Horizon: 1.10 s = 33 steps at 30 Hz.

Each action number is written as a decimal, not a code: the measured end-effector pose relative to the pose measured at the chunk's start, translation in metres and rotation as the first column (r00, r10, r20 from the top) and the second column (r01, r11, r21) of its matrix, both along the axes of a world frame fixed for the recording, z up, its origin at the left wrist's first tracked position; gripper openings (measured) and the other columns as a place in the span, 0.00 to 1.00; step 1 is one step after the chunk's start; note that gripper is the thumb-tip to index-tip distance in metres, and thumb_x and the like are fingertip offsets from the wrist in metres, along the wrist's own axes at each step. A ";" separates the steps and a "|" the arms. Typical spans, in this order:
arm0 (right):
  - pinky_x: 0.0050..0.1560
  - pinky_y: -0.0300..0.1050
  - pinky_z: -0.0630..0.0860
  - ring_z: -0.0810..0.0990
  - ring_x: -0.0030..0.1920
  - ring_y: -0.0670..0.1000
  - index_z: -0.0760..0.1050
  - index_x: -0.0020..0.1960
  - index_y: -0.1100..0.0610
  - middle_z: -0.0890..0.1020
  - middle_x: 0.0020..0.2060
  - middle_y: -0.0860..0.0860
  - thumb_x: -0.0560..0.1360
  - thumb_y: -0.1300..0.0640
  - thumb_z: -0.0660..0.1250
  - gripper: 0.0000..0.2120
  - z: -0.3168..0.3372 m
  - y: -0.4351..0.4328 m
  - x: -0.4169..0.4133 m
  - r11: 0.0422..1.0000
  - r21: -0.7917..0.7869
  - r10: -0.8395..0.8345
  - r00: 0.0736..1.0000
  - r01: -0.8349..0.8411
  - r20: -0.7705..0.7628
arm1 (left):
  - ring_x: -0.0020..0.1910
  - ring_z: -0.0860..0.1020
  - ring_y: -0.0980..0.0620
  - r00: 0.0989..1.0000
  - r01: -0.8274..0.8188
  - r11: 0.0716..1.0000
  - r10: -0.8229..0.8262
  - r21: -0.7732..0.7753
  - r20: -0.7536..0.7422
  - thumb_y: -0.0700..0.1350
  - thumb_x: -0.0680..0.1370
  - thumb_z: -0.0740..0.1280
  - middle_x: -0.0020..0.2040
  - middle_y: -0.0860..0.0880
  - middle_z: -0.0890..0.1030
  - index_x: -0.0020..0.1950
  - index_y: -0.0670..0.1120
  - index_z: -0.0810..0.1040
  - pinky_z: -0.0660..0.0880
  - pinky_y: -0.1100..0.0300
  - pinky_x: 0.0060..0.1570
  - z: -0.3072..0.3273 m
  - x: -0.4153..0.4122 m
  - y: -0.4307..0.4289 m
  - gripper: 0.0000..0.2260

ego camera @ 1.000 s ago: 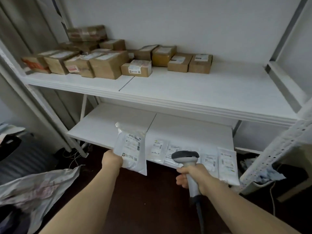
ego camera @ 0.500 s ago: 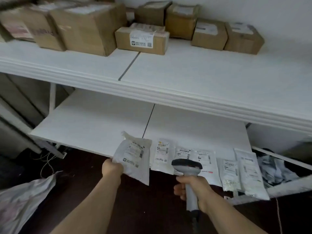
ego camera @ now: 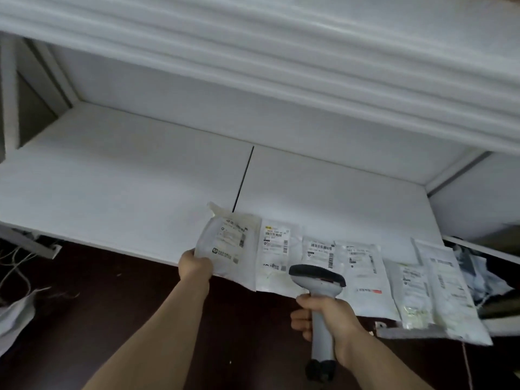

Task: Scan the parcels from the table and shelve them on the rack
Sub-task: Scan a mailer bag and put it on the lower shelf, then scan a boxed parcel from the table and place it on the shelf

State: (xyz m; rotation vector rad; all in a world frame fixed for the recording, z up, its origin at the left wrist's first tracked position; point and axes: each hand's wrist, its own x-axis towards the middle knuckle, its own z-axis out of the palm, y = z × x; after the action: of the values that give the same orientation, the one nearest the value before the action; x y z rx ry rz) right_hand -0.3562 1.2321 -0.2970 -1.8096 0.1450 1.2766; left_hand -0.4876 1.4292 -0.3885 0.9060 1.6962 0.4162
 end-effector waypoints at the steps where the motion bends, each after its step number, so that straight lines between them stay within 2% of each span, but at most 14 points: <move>1: 0.26 0.40 0.72 0.81 0.28 0.55 0.77 0.48 0.66 0.83 0.33 0.63 0.72 0.65 0.70 0.06 -0.005 0.003 0.002 1.000 -0.003 0.002 1.000 -0.002 0.003 | 0.45 0.78 0.41 1.000 0.008 1.000 -0.008 -0.003 -0.002 0.30 0.75 0.55 0.50 0.39 0.79 0.63 0.38 0.75 0.73 0.56 0.42 -0.007 0.003 0.002 0.18; 3: 0.27 0.40 0.72 0.81 0.27 0.55 0.77 0.48 0.66 0.83 0.33 0.62 0.72 0.65 0.70 0.06 -0.013 0.008 0.004 1.000 -0.009 0.011 1.000 -0.011 0.002 | 0.51 0.78 0.39 0.999 0.032 0.999 -0.032 -0.020 -0.014 0.31 0.76 0.55 0.53 0.37 0.79 0.63 0.37 0.74 0.73 0.55 0.44 -0.016 0.007 0.006 0.18; 5: 0.27 0.40 0.72 0.81 0.27 0.55 0.77 0.48 0.66 0.84 0.33 0.62 0.72 0.65 0.70 0.07 -0.016 0.011 0.006 1.000 -0.008 0.020 1.000 -0.020 0.002 | 0.55 0.77 0.39 0.997 0.059 0.997 -0.061 -0.047 -0.052 0.33 0.77 0.61 0.58 0.37 0.77 0.64 0.36 0.71 0.72 0.54 0.44 -0.017 0.010 0.009 0.16; 7: 0.27 0.40 0.73 0.81 0.27 0.54 0.77 0.49 0.66 0.84 0.33 0.61 0.72 0.65 0.71 0.07 -0.014 0.011 0.007 1.000 -0.004 0.025 1.000 -0.025 0.008 | 0.58 0.75 0.39 0.989 0.081 0.991 -0.093 -0.103 -0.114 0.40 0.76 0.68 0.63 0.37 0.73 0.67 0.36 0.67 0.72 0.53 0.46 -0.007 0.011 0.008 0.22; 11: 0.28 0.40 0.73 0.81 0.28 0.54 0.77 0.49 0.65 0.84 0.32 0.60 0.72 0.64 0.71 0.08 0.012 0.004 0.002 1.000 0.001 0.010 1.000 -0.010 0.003 | 0.64 0.69 0.40 0.935 0.172 0.974 -0.209 -0.149 -0.288 0.42 0.76 0.68 0.70 0.36 0.61 0.72 0.40 0.61 0.72 0.49 0.60 0.032 0.012 -0.006 0.28; 15: 0.28 0.40 0.74 0.82 0.28 0.53 0.78 0.47 0.64 0.84 0.33 0.60 0.71 0.64 0.72 0.06 0.060 -0.016 -0.003 1.000 0.016 -0.027 1.000 0.027 -0.001 | 0.58 0.74 0.42 0.918 0.299 0.938 -0.333 -0.177 -0.217 0.39 0.77 0.64 0.70 0.38 0.64 0.71 0.38 0.63 0.73 0.57 0.51 0.088 0.024 -0.038 0.24; 17: 0.27 0.40 0.73 0.82 0.28 0.53 0.78 0.46 0.64 0.84 0.33 0.59 0.71 0.64 0.72 0.06 0.089 -0.031 -0.004 0.998 0.018 -0.053 0.999 0.053 0.011 | 0.51 0.76 0.45 0.819 0.484 0.859 -0.511 -0.164 -0.259 0.40 0.77 0.64 0.67 0.38 0.69 0.69 0.39 0.65 0.72 0.61 0.40 0.121 0.033 -0.059 0.21; 20: 0.26 0.39 0.73 0.81 0.27 0.52 0.78 0.45 0.64 0.84 0.31 0.58 0.71 0.65 0.72 0.05 0.134 -0.061 -0.001 0.995 0.023 -0.098 0.994 0.097 0.049 | 0.52 0.77 0.44 0.706 0.658 0.740 -0.671 -0.142 -0.225 0.39 0.77 0.65 0.59 0.38 0.75 0.68 0.36 0.66 0.74 0.57 0.43 0.169 0.054 -0.097 0.21; 22: 0.26 0.39 0.73 0.81 0.27 0.52 0.78 0.45 0.64 0.83 0.30 0.57 0.71 0.65 0.72 0.05 0.164 -0.087 0.002 0.992 0.028 -0.126 0.988 0.124 0.093 | 0.43 0.75 0.48 0.631 0.748 0.654 -0.753 -0.109 -0.187 0.38 0.77 0.65 0.46 0.43 0.75 0.69 0.35 0.65 0.73 0.59 0.39 0.202 0.070 -0.127 0.21; 23: 0.26 0.39 0.73 0.81 0.27 0.52 0.78 0.45 0.63 0.83 0.30 0.57 0.71 0.65 0.72 0.05 0.179 -0.102 0.002 0.990 0.026 -0.138 0.984 0.136 0.115 | 0.42 0.74 0.48 0.598 0.785 0.614 -0.785 -0.080 -0.165 0.37 0.77 0.66 0.44 0.44 0.73 0.69 0.35 0.65 0.72 0.59 0.38 0.218 0.078 -0.143 0.22; 25: 0.27 0.39 0.73 0.81 0.28 0.51 0.78 0.45 0.62 0.83 0.30 0.55 0.71 0.64 0.71 0.04 0.209 -0.136 0.002 0.986 0.016 -0.169 0.974 0.169 0.153 | 0.47 0.75 0.46 0.526 0.847 0.531 -0.843 -0.025 -0.110 0.37 0.76 0.67 0.45 0.44 0.74 0.67 0.34 0.67 0.72 0.58 0.43 0.251 0.093 -0.177 0.21; 30: 0.24 0.38 0.71 0.80 0.25 0.51 0.78 0.44 0.65 0.81 0.26 0.54 0.72 0.65 0.69 0.03 0.276 -0.247 0.000 0.964 -0.072 -0.231 0.941 0.255 0.247 | 0.47 0.76 0.44 0.300 0.950 0.296 -0.954 0.099 -0.020 0.36 0.75 0.67 0.52 0.39 0.75 0.63 0.33 0.69 0.72 0.58 0.38 0.327 0.135 -0.275 0.18; 32: 0.23 0.38 0.72 0.80 0.25 0.51 0.77 0.45 0.66 0.81 0.26 0.55 0.73 0.65 0.68 0.03 0.298 -0.300 -0.002 0.942 -0.127 -0.266 0.922 0.310 0.281 | 0.55 0.78 0.40 0.210 0.967 0.211 -0.978 0.141 0.020 0.35 0.75 0.67 0.58 0.34 0.76 0.65 0.33 0.69 0.76 0.52 0.49 0.353 0.152 -0.322 0.20; 33: 0.23 0.39 0.72 0.80 0.24 0.51 0.76 0.46 0.66 0.80 0.27 0.55 0.74 0.66 0.67 0.03 0.307 -0.327 -0.004 0.927 -0.156 -0.285 0.912 0.340 0.295 | 0.56 0.78 0.40 0.167 0.972 0.173 -0.985 0.158 0.051 0.34 0.75 0.67 0.59 0.34 0.75 0.66 0.32 0.68 0.75 0.51 0.54 0.364 0.158 -0.346 0.21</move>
State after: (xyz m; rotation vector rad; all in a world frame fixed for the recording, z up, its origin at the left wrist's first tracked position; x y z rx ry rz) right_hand -0.3604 0.9048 0.0105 -2.0182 0.4134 0.8036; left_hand -0.3295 1.0828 -0.0249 1.7962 0.5976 -0.3807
